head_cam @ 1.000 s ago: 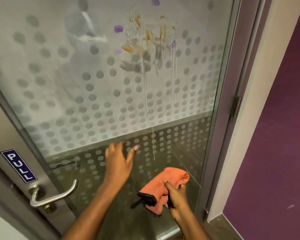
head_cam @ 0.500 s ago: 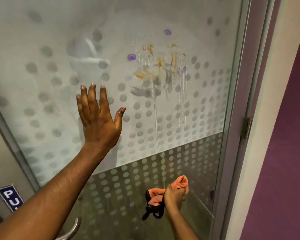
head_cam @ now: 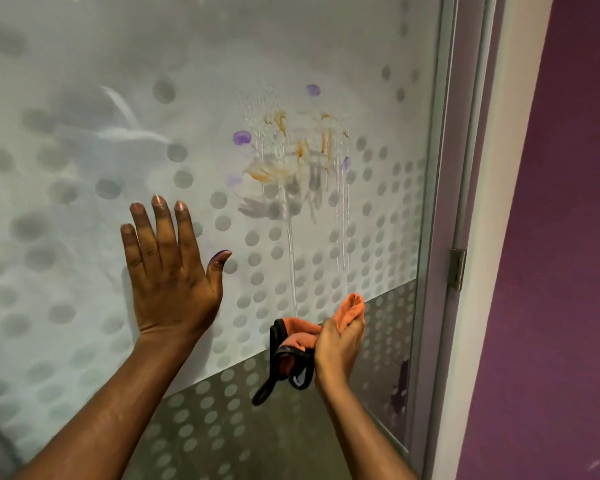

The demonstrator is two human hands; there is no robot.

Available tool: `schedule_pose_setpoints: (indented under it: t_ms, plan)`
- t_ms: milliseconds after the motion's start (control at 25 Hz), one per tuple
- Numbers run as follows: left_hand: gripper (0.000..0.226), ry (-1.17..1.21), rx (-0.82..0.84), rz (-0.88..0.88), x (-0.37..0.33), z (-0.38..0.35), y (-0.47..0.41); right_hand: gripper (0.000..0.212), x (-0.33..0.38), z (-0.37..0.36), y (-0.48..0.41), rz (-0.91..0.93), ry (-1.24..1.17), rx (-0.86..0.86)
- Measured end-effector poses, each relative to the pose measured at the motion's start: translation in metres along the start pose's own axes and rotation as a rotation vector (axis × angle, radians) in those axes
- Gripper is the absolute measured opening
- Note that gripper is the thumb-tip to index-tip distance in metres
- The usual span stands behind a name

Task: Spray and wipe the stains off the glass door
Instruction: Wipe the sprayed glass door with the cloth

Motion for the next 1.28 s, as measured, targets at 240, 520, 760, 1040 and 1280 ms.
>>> schedule_pose_setpoints:
  t_ms: [240, 520, 760, 1040, 1280]
  plan:
    - [0.078, -0.020, 0.004, -0.013, -0.001, 0.002, 0.000, 0.067, 0.067, -0.022, -0.008, 0.048, -0.104, -0.024]
    - [0.072, 0.109, -0.080, 0.059, -0.009, 0.009, -0.012, 0.048, 0.082, -0.024, -0.024, -0.062, -0.199, -0.190]
    - [0.068, 0.164, -0.162, 0.098, -0.012, 0.022, -0.075, 0.028, 0.110, -0.016, -0.075, 0.103, -0.252, -0.246]
    - [0.061, 0.072, -0.198, 0.154, -0.018, 0.019, -0.098, 0.040, 0.174, -0.023, -0.107, 0.527, -0.211, -0.120]
    - [0.059, -0.017, -0.219, 0.204, -0.017, 0.020, -0.097, 0.074, 0.135, -0.032, -0.081, 0.625, 0.134, -0.118]
Point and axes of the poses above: each hand's wrist, its own y-axis away from the middle knuckle, its own z-axis out of the back of the hand, x = y × z, the point moved 4 cm from there along -y, towards the middle knuckle, and after that the axes turned 6 degrees about -y, right-handed, at the moved point
